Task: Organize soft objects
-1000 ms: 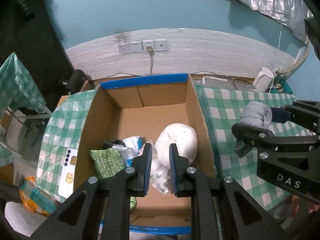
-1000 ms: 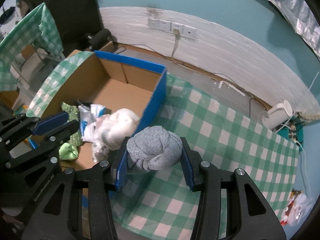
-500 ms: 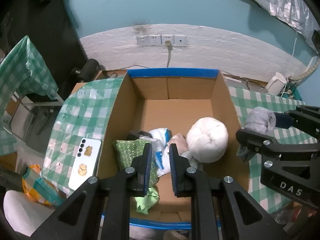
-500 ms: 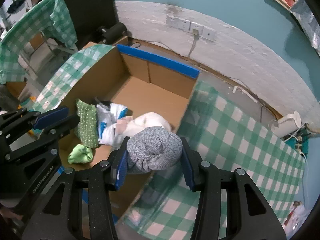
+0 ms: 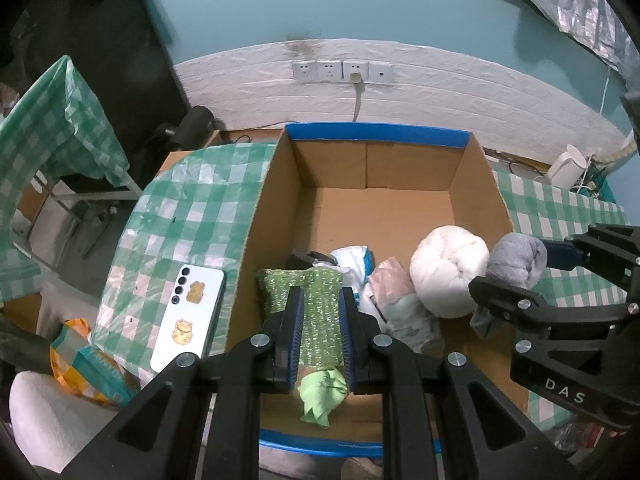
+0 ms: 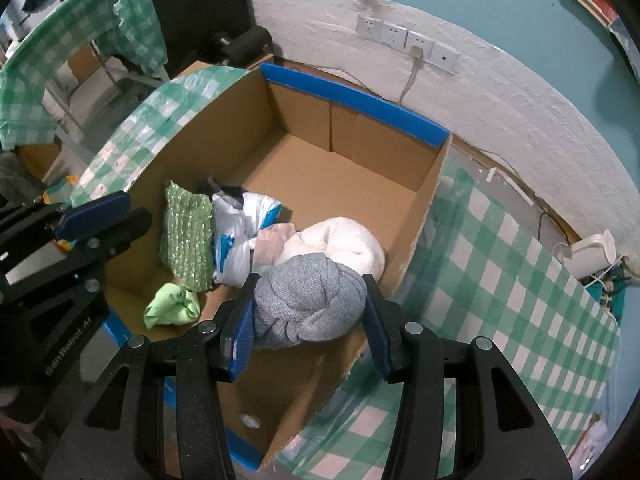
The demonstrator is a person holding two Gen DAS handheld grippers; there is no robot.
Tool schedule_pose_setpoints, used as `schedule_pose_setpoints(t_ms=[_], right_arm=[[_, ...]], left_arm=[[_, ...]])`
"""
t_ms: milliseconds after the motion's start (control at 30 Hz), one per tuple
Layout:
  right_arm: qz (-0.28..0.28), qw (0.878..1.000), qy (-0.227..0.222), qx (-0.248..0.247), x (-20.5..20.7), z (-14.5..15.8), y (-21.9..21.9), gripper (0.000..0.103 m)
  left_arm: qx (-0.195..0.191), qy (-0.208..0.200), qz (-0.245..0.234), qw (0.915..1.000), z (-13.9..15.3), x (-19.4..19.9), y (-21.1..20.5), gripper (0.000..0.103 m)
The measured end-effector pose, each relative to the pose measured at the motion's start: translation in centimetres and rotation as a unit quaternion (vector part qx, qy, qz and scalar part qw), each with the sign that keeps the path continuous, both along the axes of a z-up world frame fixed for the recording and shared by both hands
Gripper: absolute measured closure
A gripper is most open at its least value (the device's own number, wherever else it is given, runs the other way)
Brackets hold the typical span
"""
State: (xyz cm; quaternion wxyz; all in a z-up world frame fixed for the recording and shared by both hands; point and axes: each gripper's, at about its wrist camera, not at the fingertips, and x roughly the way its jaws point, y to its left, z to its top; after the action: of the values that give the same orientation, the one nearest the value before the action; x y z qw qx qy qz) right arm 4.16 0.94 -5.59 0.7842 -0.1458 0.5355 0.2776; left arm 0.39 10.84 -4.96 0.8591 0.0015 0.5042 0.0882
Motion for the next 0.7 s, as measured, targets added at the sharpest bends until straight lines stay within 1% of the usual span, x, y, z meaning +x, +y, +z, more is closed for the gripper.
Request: schedule_pose_setpoints(t_ms=[67,133,200,267,300,367,433,467,567,633,700], right_arm=[[0.001,1.0,0.001,0.002,-0.1,-0.1,0.1,0.053],[-0.003,1.0,0.008,0.01,0.0,-0.1,0.1,0.05],[-0.007,1.0,0.008,0.012,0.1,0.1,0.1,0.045],[-0.01,1.0,-0.001,0.01,0.1,0.3,0.0,0.037],[-0.012,1.0,-0.005,0.01,0.1,0.5,-0.1,0.035],[-0.016,1.0,-0.008,0.012,0.1,0.7,-0.2,0.029],[-0.019,1.0,-0.01,0.014,0.2,1.0,-0.4,0.028],[-0.021,1.0,-0.011,0.014,0.2,1.1,-0.6,0.028],[-0.03,0.999,-0.009,0.019,0.3,1.4,-1.1,0.028],[-0.035,0.999,-0.011,0.024,0.3,1.9,-1.6,0.028],[-0.04,0.999,-0.015,0.027,0.2,2.3,-2.0,0.028]], left_arm=[[-0.001,0.0,0.004,1.0,0.0,0.0,0.2,0.086],[0.002,-0.001,0.006,1.0,0.0,0.0,0.4,0.086],[0.004,-0.001,0.007,1.0,0.0,0.0,0.4,0.085],[0.006,0.0,0.007,1.0,0.0,0.0,0.4,0.085],[0.007,0.001,0.007,1.0,0.1,0.0,0.4,0.085],[0.008,0.002,0.008,0.9999,0.1,0.0,0.4,0.079],[0.008,0.006,0.01,0.9999,0.2,0.0,0.4,0.062],[0.009,0.006,0.012,0.9999,0.3,-0.1,0.4,0.06],[0.022,-0.006,0.019,0.9996,0.9,-0.4,0.4,0.058],[0.028,-0.009,0.017,0.9994,1.2,-0.4,0.3,0.049],[0.026,-0.01,0.016,0.9995,1.5,-0.5,0.3,0.045]])
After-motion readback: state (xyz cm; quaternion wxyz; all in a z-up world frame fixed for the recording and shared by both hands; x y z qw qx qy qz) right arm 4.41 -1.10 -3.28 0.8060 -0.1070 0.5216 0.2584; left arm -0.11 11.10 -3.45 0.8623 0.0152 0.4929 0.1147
